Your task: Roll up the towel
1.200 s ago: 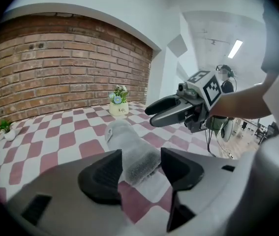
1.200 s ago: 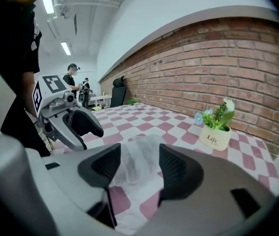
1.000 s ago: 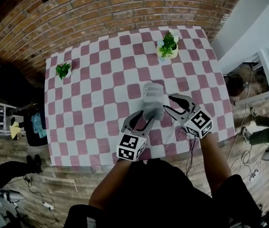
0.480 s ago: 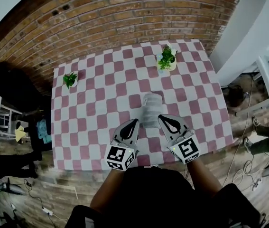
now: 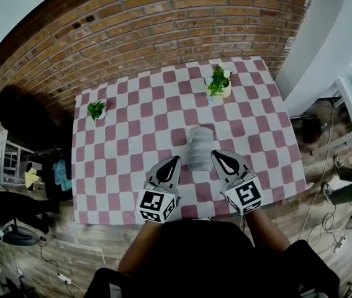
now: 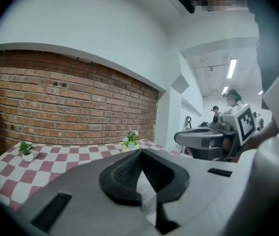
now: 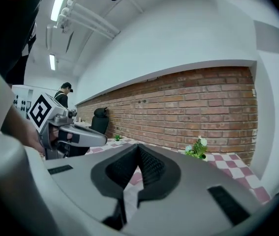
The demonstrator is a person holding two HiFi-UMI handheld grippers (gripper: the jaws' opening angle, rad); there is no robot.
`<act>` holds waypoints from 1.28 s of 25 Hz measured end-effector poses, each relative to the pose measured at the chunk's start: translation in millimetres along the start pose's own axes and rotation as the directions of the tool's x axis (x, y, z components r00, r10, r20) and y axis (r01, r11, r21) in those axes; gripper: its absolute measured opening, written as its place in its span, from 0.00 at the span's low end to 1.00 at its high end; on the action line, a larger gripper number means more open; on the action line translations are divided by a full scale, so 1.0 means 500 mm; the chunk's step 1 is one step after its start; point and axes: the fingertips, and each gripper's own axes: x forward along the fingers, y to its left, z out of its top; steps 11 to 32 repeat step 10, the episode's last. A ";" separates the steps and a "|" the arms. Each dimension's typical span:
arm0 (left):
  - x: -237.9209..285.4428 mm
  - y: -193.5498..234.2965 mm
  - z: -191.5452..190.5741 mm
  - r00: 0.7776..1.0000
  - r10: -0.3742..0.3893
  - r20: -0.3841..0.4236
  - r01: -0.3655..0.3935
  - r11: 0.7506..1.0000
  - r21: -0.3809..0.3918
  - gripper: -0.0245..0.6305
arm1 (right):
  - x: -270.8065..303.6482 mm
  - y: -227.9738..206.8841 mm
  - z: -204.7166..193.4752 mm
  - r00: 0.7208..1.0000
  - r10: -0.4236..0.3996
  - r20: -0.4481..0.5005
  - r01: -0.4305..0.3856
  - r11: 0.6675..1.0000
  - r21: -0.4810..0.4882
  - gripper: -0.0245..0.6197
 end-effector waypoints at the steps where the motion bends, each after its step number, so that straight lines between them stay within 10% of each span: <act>1: -0.001 0.000 -0.003 1.000 0.001 -0.003 -0.001 1.000 -0.002 0.03 | -0.001 -0.001 -0.003 1.000 -0.003 0.002 0.003 1.000 0.000 0.04; 32: 0.000 0.003 -0.029 0.999 -0.005 -0.036 0.004 1.000 -0.005 0.03 | -0.004 0.007 -0.060 0.997 0.013 -0.073 -0.013 1.000 0.009 0.04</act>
